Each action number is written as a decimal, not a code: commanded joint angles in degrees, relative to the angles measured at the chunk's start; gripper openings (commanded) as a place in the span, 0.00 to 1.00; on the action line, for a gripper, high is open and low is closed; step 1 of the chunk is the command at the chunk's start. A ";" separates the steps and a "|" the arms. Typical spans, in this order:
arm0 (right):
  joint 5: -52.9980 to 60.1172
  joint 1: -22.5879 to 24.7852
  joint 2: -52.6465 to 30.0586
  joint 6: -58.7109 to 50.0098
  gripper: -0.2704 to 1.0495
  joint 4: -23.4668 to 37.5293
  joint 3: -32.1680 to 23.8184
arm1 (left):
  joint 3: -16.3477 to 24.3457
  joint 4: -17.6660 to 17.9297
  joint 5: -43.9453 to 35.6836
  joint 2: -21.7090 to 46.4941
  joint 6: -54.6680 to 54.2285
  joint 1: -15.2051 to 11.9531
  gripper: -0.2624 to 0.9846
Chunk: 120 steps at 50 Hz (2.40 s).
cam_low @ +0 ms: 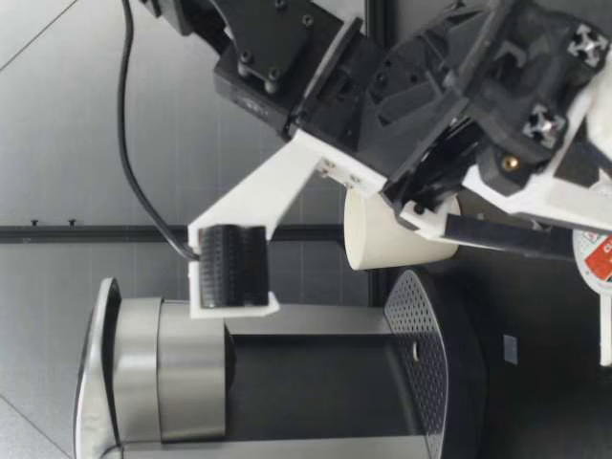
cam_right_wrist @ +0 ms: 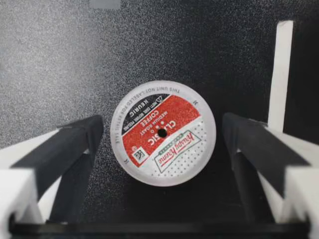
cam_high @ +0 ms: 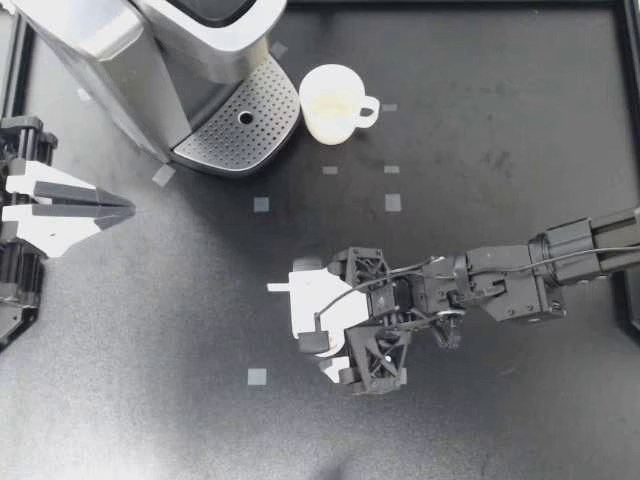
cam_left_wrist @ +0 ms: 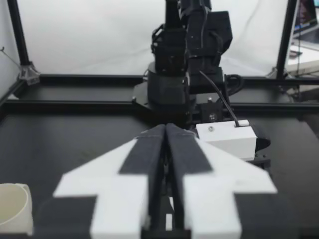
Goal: Place the coffee capsule inside the capsule container, then place the cup onto the center of the cup tray.
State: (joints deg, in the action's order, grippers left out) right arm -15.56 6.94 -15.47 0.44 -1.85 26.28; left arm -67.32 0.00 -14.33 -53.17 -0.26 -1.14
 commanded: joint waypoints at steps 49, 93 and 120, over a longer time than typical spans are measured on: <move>0.97 -2.55 22.06 -9.76 0.61 -0.35 8.17 | 21.80 0.09 22.41 18.90 0.97 -7.38 0.31; 14.77 -7.47 40.52 -10.20 0.61 1.32 30.41 | 66.01 -60.47 101.78 60.73 -20.48 8.79 0.31; 22.15 -7.47 46.41 -9.58 0.61 1.76 36.47 | 58.36 -72.33 104.85 64.86 -27.77 9.32 0.31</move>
State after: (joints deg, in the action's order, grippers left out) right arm 5.89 -0.26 30.94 -9.05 -0.18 63.37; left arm -8.79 -70.49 90.35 13.36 -27.25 8.26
